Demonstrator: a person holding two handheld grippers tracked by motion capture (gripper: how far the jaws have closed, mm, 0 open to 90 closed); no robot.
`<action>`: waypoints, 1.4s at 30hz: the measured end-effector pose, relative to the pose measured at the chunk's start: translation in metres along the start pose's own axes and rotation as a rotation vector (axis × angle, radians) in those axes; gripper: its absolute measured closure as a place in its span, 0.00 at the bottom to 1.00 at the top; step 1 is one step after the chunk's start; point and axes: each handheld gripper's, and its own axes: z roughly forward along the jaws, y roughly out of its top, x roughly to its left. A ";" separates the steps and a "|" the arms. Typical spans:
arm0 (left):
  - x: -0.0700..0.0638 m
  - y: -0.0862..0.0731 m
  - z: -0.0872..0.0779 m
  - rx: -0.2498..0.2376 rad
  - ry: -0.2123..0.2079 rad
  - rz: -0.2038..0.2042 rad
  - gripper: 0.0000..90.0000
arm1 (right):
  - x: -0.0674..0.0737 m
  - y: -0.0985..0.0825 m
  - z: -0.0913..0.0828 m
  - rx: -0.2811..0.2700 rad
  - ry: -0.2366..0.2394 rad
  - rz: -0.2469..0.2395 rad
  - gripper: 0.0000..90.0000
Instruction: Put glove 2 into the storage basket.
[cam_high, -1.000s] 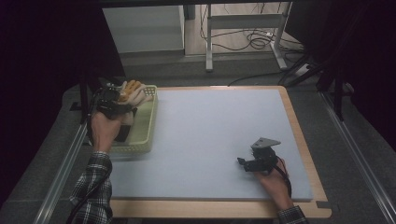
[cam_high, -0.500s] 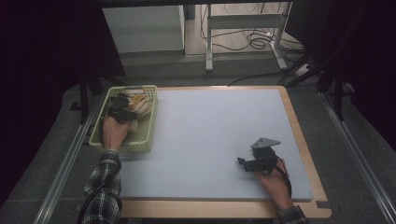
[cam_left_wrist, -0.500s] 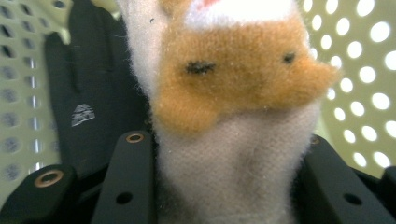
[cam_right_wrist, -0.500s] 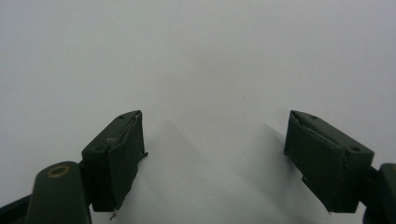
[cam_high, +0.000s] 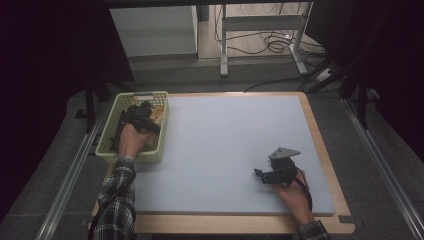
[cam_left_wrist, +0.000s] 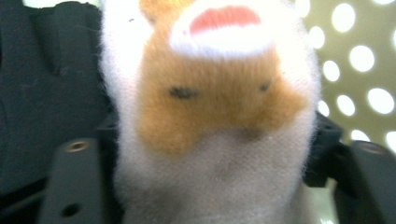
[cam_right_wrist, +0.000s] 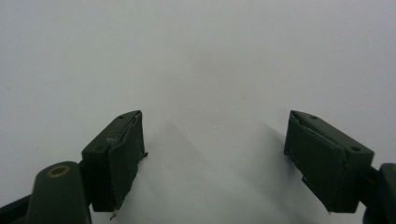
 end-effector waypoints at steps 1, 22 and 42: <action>0.002 -0.001 -0.003 -0.005 -0.017 -0.009 0.23 | 0.000 0.000 0.000 0.000 0.000 0.000 0.22; 0.016 -0.017 -0.023 -0.047 -0.162 -0.020 0.57 | 0.000 0.000 0.000 0.000 -0.001 -0.001 0.22; 0.017 -0.023 -0.034 -0.139 -0.094 0.007 0.27 | 0.000 0.000 0.000 0.001 -0.002 -0.002 0.22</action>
